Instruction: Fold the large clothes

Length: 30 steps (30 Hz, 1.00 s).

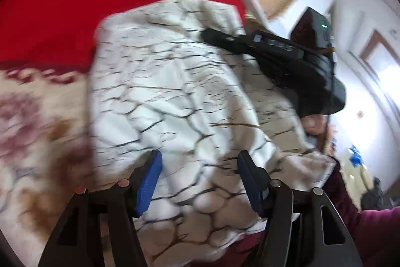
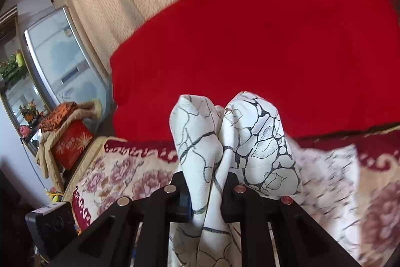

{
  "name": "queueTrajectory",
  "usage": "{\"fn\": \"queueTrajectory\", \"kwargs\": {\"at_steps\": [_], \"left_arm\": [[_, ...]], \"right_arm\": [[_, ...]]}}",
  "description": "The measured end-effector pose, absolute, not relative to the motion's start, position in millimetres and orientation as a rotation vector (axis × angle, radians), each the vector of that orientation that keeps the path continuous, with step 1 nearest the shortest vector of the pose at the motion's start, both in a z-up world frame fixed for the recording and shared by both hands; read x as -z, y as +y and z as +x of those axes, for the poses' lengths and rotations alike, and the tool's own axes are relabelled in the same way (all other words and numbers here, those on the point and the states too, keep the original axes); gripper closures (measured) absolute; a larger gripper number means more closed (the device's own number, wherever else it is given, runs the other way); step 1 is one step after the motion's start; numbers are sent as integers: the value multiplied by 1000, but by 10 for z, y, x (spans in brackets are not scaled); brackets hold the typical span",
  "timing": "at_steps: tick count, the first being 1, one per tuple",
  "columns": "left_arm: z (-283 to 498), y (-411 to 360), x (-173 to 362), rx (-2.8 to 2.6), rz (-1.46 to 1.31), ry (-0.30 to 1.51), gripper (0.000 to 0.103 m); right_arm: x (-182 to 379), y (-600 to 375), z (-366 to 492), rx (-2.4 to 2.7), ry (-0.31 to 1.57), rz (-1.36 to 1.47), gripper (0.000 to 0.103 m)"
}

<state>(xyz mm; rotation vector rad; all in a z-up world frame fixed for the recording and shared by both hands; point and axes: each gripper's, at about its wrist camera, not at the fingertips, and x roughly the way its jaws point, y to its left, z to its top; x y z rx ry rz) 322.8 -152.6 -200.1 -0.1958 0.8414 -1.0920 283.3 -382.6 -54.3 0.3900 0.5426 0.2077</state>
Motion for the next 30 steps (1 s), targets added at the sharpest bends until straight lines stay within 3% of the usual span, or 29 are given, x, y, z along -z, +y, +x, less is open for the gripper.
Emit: {"fn": "queueTrajectory", "kwargs": {"at_steps": [5,12,21,25,30], "left_arm": [[3138,-2103,2025,1117,-111,830,41],[3089,-2444,2146,1077,29,820,41],[3210,-1736,1712,1099,-27,744,39],[3532,-1181,1942,935,-100,828,39],[3642,-1295,2226,890,-84,886,39]], "right_arm": [[671,-4334,2748,-109,560,396,90],[1555,-4807,3101,-98,806,467,90],[1778,-5023,3095,-172,813,606,90],[1653,-4948,3025,-164,788,600,90],[1489,-4822,2910,-125,745,563,90]]}}
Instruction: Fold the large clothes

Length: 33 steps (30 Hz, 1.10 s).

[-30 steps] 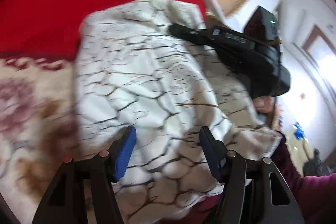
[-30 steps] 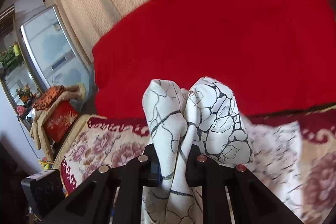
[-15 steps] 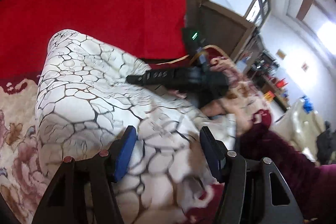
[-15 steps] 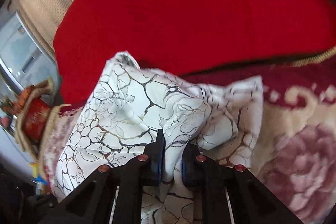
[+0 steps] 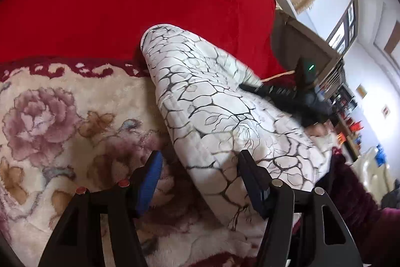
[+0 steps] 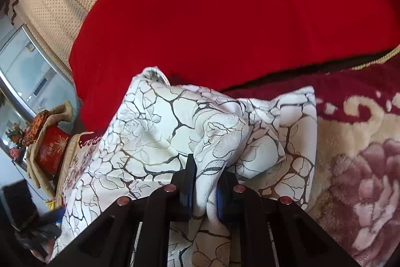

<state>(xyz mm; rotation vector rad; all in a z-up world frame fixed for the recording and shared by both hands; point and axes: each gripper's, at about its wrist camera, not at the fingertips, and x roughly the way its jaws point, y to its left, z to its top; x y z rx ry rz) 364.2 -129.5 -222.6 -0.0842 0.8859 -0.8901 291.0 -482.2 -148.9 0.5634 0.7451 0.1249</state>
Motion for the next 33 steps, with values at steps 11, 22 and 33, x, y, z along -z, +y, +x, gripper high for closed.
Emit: {"fn": "queueTrajectory", "kwargs": {"at_steps": [11,22,33], "left_arm": [[3338,-1990,2142,880,64,784,44],[3193,-2304,2162,819,194,734,39],[3236,-2385,2174,823,167,754,39]], "right_arm": [[768,-4809,2474,9,527,403,91],[1581,-5382,2678,52,809,697,63],[396,-4506,1675,-30,639,391,51]]}}
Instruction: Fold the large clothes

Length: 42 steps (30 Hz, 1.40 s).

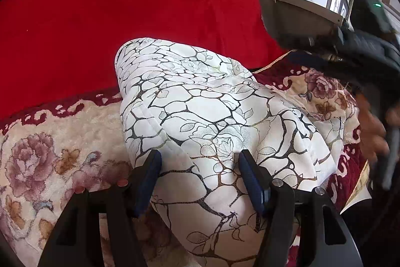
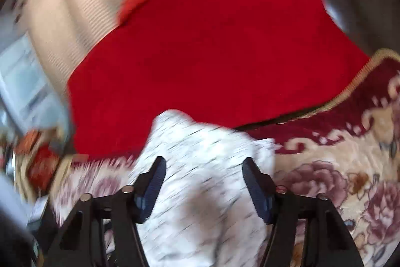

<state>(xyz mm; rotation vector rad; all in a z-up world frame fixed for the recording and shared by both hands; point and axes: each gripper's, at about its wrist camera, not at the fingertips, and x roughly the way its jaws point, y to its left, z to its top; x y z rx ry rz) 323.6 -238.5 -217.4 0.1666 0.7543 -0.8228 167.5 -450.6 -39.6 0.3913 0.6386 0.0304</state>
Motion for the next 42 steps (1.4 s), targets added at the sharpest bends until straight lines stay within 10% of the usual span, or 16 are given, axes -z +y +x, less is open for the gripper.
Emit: {"fn": "queueTrajectory", "kwargs": {"at_steps": [2,9,35,42], "left_arm": [[3231,-2376,2165,823,169,754,39],[3353,-2074,2046,886,75,854,35],[3258,-2069,2189,747,201,806,22],[3250,-2067,2196,739,204,798,19]], "right_arm": [[486,-4381,1699,-72,707,369,68],[1279,-4500,1634,-1,893,457,76],[564,-4658,2165,37,882,364,72],[1329,-4924,3069,70,1086,490,73]]}}
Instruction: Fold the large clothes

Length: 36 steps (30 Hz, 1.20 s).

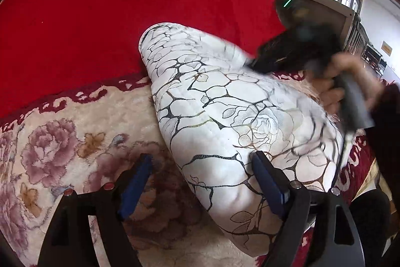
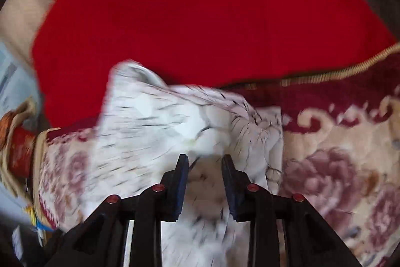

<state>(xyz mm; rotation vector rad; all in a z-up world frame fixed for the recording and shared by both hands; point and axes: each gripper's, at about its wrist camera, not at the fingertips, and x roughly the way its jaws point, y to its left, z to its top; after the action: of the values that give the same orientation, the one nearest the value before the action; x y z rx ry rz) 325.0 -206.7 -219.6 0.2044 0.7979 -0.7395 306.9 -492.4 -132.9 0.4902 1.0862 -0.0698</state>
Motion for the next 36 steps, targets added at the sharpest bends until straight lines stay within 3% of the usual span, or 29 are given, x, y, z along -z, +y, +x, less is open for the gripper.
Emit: {"fn": "queueTrajectory", "kwargs": {"at_steps": [4,11,14,19,23,36], "left_arm": [[3235,-2059,2196,731,218,786,18],[3236,-2056,2190,723,219,782,16],[3243,-2052,2192,719,219,783,14],[3250,-2044,2178,699,223,773,14],[3287,-2011,2168,713,192,793,14],[3519,-1507,1894,630,-19,776,14]], "right_arm": [[1371,-4922,3075,94,1061,517,73],[574,-4499,2997,1,907,350,73],[476,-4285,3150,-61,912,325,73],[994,-4118,3579,-82,1047,339,73],[1127,-4153,3569,-85,1035,384,72],[413,-4331,1752,-104,879,328,72]]}}
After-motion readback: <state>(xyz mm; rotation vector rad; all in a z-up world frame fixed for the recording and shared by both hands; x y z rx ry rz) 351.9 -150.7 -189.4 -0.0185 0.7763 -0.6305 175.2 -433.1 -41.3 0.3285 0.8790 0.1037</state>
